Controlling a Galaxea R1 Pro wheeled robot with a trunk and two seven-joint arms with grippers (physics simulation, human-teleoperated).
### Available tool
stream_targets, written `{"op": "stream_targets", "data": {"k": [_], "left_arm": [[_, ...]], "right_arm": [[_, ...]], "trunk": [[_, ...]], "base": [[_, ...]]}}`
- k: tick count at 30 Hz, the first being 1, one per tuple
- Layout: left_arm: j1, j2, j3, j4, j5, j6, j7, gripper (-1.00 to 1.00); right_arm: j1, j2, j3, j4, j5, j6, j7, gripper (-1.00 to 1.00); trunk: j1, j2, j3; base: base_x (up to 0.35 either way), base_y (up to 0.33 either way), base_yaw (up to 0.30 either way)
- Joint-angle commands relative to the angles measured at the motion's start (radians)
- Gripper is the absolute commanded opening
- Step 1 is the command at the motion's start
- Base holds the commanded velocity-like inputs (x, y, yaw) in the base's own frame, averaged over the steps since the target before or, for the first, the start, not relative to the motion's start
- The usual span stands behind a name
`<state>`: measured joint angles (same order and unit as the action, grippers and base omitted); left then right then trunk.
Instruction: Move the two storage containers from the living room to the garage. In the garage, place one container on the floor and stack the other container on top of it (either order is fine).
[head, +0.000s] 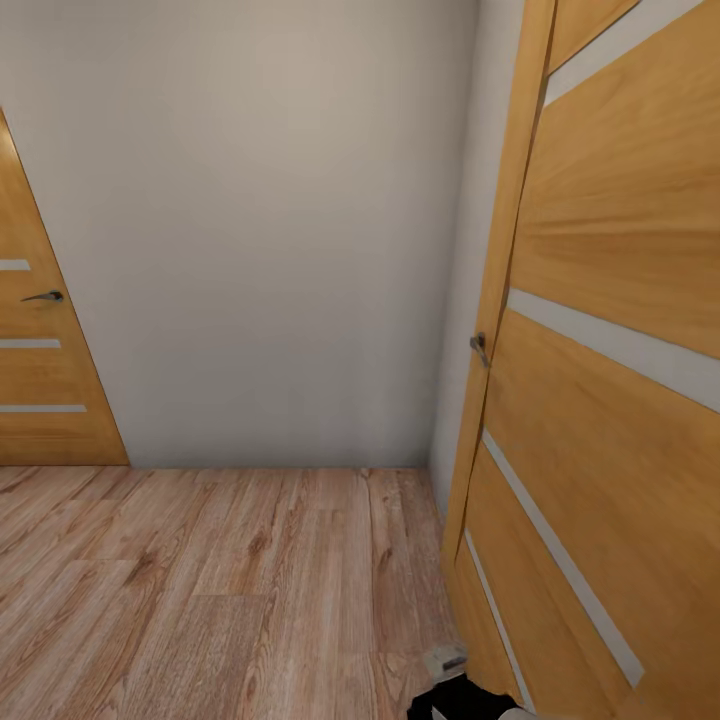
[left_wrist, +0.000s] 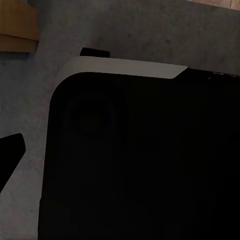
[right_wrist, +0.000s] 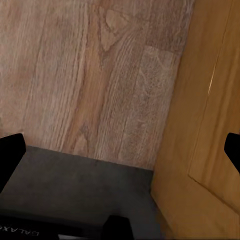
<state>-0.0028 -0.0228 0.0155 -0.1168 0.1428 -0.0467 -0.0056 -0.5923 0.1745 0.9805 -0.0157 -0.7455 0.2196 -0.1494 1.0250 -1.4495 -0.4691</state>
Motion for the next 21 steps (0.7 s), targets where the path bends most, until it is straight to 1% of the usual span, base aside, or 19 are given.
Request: {"op": "stream_targets", "data": {"k": [1, 6, 7, 8, 10, 13, 16, 19, 20, 21], "left_arm": [[0.0, 0.0, 0.001, 0.0, 0.007, -0.002, -0.001, 1.0], [0.0, 0.0, 0.001, 0.0, 0.007, -0.002, -0.001, 1.0], [0.0, 0.0, 0.001, 0.0, 0.007, -0.003, -0.001, 1.0], [0.0, 0.0, 0.001, 0.0, 0.007, -0.003, -0.001, 1.0], [0.0, -0.001, 0.001, 0.0, 0.007, -0.002, -0.001, 1.0], [0.0, -0.001, 0.0, 0.0, 0.008, -0.002, -0.001, 1.0], [0.0, -0.001, 0.001, 0.0, 0.007, -0.002, -0.001, 1.0], [0.0, -0.001, 0.0, 0.0, 0.007, -0.002, -0.001, 1.0], [0.0, -0.001, 0.0, 0.0, 0.007, -0.003, -0.001, 1.0], [0.0, -0.001, 0.0, 0.0, 0.007, -0.004, -0.002, 1.0]], "right_arm": [[0.013, 0.0, 0.009, -0.002, -0.008, -0.004, 0.001, 1.0], [0.054, -0.001, 0.009, -0.001, -0.008, -0.023, 0.008, 1.0], [0.075, -0.004, 0.009, -0.001, -0.007, -0.037, 0.009, 1.0], [0.083, -0.006, 0.008, -0.001, -0.007, -0.042, 0.009, 1.0], [0.114, -0.015, 0.009, -0.001, -0.007, -0.07, 0.01, 1.0], [0.145, -0.024, 0.009, -0.001, -0.006, -0.098, 0.011, 1.0], [0.178, -0.04, 0.009, 0.0, -0.006, -0.115, 0.011, 1.0], [0.203, -0.05, 0.009, 0.0, -0.006, -0.134, 0.015, 1.0], [0.227, -0.055, 0.008, 0.0, -0.006, -0.153, 0.018, 1.0], [0.247, -0.066, 0.008, 0.001, -0.007, -0.173, 0.019, 1.0]], "trunk": [[0.0, -0.001, -0.001], [0.0, -0.001, -0.001], [0.0, -0.001, -0.001], [0.0, -0.001, -0.001], [0.0, -0.001, -0.001], [0.0, -0.001, -0.001], [0.0, -0.001, -0.001], [0.0, -0.001, -0.001], [0.0, -0.001, -0.001], [0.0, -0.001, -0.001]], "base": [[0.0, 0.0, 0.0], [0.0, 0.0, 0.0], [0.0, 0.0, 0.0], [0.0, 0.0, 0.0], [0.0, 0.0, 0.0], [0.0, 0.0, 0.0], [0.0, 0.0, 0.0], [0.0, 0.0, 0.0], [0.0, 0.0, 0.0], [0.0, 0.0, 0.0]]}}
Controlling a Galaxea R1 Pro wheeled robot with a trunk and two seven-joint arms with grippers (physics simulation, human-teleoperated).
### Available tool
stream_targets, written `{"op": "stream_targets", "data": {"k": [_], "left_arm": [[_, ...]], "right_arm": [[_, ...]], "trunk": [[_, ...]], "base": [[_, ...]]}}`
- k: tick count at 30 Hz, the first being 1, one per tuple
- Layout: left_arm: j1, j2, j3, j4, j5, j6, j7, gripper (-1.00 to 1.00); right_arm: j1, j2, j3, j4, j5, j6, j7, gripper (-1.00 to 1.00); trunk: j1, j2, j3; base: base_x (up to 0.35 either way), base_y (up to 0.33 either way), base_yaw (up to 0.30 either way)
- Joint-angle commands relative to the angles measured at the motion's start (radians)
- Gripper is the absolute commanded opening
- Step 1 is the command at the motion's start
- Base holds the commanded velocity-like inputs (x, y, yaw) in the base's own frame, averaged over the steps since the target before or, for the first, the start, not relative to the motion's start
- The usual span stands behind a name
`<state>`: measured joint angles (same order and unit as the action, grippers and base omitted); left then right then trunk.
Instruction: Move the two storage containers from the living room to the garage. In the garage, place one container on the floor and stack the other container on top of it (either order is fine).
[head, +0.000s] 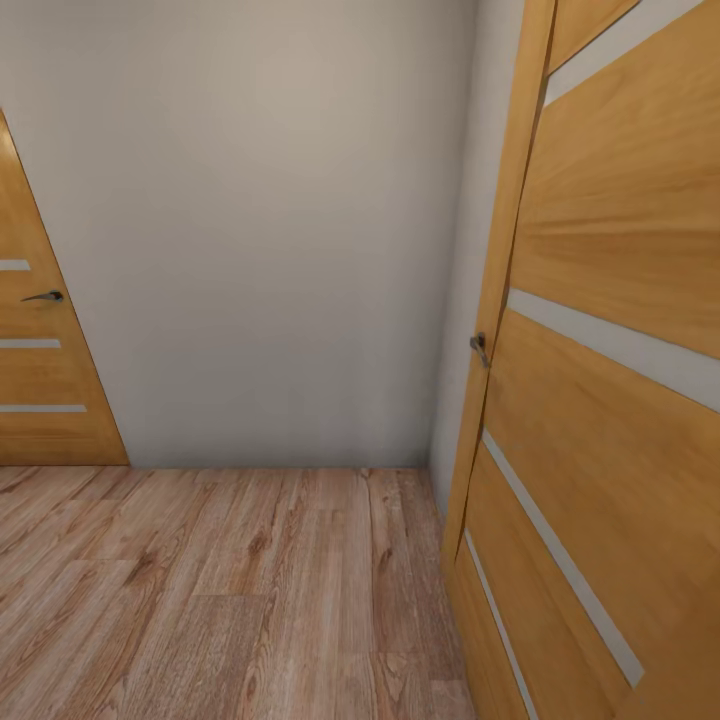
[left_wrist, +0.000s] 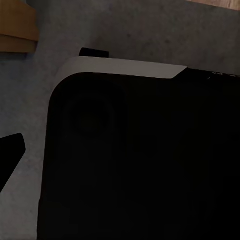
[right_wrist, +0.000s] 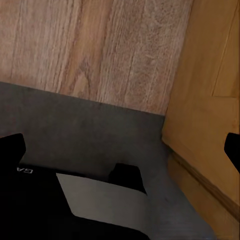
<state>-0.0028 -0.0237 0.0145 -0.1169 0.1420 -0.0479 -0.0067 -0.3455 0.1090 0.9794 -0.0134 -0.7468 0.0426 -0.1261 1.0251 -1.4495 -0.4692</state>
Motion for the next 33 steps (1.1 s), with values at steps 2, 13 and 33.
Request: {"op": "stream_targets", "data": {"k": [2, 13, 33], "left_arm": [[0.0, 0.0, 0.0, 0.0, 0.007, -0.003, -0.001, 1.0], [0.0, -0.001, -0.002, 0.0, 0.007, -0.003, -0.001, 1.0], [0.0, 0.0, -0.001, 0.0, 0.007, -0.003, 0.001, 1.0]], "right_arm": [[0.01, -0.014, 0.01, -0.001, -0.006, -0.005, -0.005, 1.0], [0.126, -0.062, 0.009, 0.001, -0.007, -0.087, -0.003, 1.0], [0.161, -0.066, 0.01, 0.015, -0.009, -0.107, 0.019, 1.0]], "trunk": [[0.0, 0.0, -0.001], [0.0, 0.0, -0.001], [0.0, 0.0, -0.001]], "base": [[0.0, 0.0, 0.0], [0.0, 0.0, 0.0], [0.0, 0.0, 0.0]]}}
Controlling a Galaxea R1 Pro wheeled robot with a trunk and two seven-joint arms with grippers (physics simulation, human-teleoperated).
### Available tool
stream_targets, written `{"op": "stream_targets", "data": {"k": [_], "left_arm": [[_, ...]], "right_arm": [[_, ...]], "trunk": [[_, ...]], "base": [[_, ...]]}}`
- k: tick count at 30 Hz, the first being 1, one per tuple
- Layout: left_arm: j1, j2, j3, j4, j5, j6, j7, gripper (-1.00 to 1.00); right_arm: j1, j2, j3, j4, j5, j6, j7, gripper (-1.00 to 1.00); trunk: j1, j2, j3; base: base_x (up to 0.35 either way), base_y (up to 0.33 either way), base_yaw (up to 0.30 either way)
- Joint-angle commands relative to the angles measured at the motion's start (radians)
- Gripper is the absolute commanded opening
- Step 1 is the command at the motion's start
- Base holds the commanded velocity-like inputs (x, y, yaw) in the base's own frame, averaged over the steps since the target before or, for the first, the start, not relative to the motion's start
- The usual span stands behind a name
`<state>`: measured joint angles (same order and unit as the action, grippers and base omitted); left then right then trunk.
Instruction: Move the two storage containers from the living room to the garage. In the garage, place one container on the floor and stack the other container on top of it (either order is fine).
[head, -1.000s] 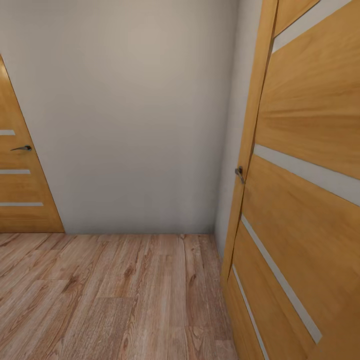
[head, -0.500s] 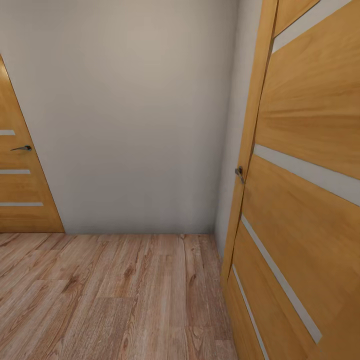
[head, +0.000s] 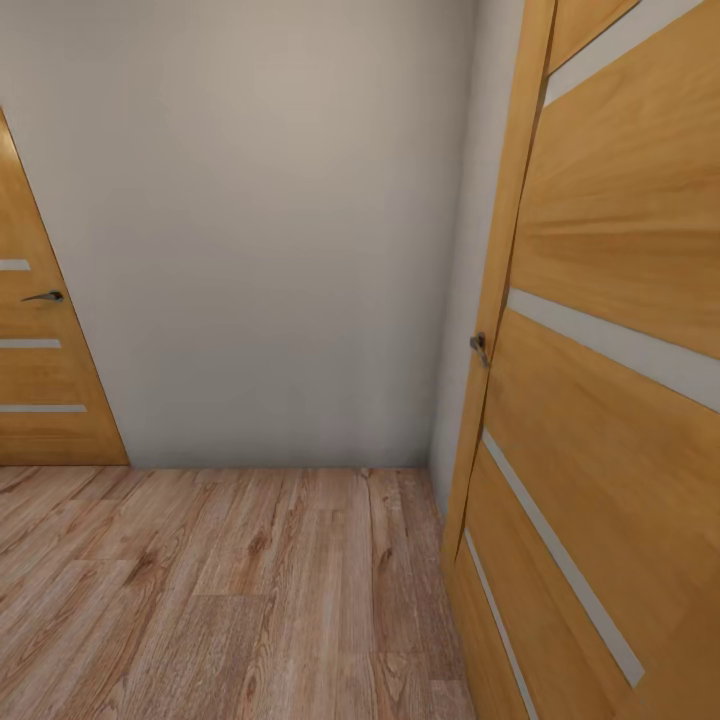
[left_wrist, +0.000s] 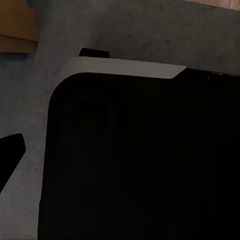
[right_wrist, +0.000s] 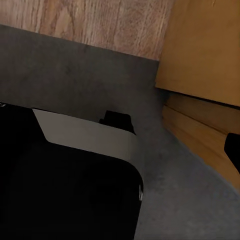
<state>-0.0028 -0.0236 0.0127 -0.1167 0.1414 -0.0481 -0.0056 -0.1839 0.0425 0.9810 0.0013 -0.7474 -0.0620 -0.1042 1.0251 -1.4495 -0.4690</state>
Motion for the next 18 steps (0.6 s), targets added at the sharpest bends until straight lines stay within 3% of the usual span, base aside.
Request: {"op": "stream_targets", "data": {"k": [1, 18], "left_arm": [[0.0, 0.0, 0.001, 0.0, 0.008, -0.002, -0.001, 1.0], [0.0, -0.001, 0.001, 0.0, 0.009, -0.002, -0.001, 1.0]], "right_arm": [[0.0, 0.001, 0.008, 0.0, -0.009, -0.002, -0.003, 1.0], [0.0, -0.001, 0.008, 0.0, -0.009, -0.003, -0.002, 1.0]], "trunk": [[0.0, 0.0, -0.001], [0.0, 0.0, -0.001]], "base": [[0.0, 0.0, 0.0], [0.0, 0.06, 0.002]]}}
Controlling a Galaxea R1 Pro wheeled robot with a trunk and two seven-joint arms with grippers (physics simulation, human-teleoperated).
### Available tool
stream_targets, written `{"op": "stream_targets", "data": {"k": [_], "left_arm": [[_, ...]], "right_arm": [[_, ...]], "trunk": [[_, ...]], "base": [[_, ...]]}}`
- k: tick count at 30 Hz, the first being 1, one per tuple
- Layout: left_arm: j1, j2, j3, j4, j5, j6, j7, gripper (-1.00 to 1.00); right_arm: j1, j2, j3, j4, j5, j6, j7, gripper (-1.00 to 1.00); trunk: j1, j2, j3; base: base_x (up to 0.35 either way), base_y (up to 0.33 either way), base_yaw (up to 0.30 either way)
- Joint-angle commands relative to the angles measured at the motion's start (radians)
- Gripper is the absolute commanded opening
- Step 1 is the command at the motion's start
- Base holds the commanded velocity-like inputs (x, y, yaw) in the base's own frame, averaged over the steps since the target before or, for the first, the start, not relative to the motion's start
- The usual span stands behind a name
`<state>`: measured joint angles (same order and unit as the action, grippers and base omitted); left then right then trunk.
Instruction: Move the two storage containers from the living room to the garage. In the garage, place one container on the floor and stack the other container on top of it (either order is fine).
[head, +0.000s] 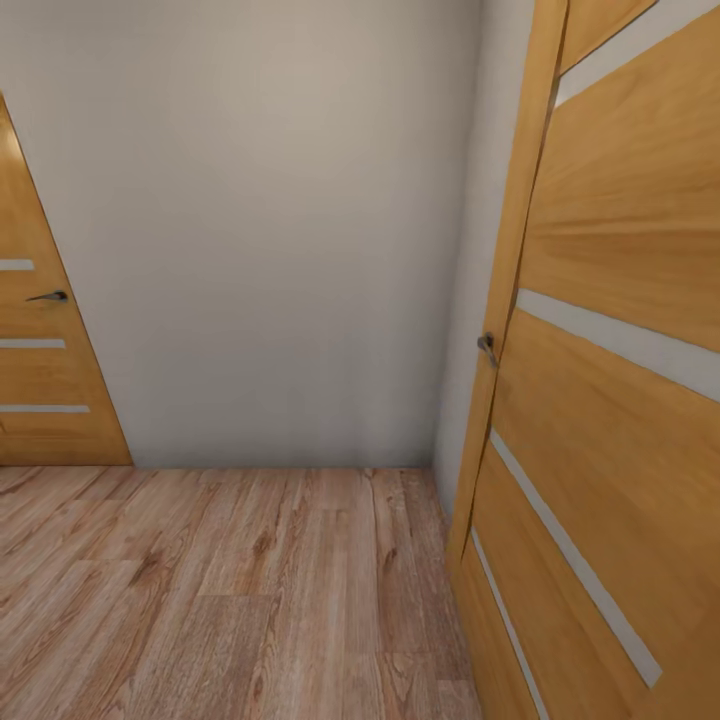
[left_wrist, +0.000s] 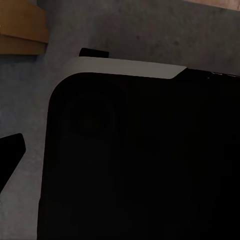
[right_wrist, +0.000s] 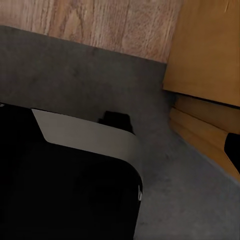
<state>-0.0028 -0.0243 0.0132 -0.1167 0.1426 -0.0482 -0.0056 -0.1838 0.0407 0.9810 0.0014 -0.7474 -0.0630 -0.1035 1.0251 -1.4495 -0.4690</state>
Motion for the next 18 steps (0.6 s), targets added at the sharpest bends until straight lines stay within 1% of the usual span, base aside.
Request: {"op": "stream_targets", "data": {"k": [1, 4, 6, 18], "left_arm": [[0.0, 0.0, 0.001, 0.0, 0.007, -0.002, -0.001, 1.0], [0.0, 0.0, 0.002, 0.0, 0.007, -0.002, -0.001, 1.0], [0.0, 0.0, 0.001, 0.0, 0.007, -0.002, -0.001, 1.0], [0.0, 0.0, 0.001, 0.0, 0.006, -0.002, -0.002, 1.0]], "right_arm": [[0.0, 0.0, 0.008, 0.0, -0.009, -0.003, -0.003, 1.0], [0.0, -0.003, 0.008, 0.0, -0.01, -0.009, -0.004, 1.0], [0.0, -0.005, 0.007, 0.0, -0.009, -0.009, -0.003, 1.0], [0.0, -0.005, 0.007, 0.0, -0.009, -0.008, -0.003, 1.0]], "trunk": [[0.0, 0.0, -0.001], [0.0, 0.0, -0.001], [0.0, 0.0, -0.001], [0.0, 0.0, -0.001]], "base": [[0.0, 0.005, 0.061], [0.0, 0.002, 0.184], [0.0, 0.001, 0.084], [0.0, 0.0, 0.01]]}}
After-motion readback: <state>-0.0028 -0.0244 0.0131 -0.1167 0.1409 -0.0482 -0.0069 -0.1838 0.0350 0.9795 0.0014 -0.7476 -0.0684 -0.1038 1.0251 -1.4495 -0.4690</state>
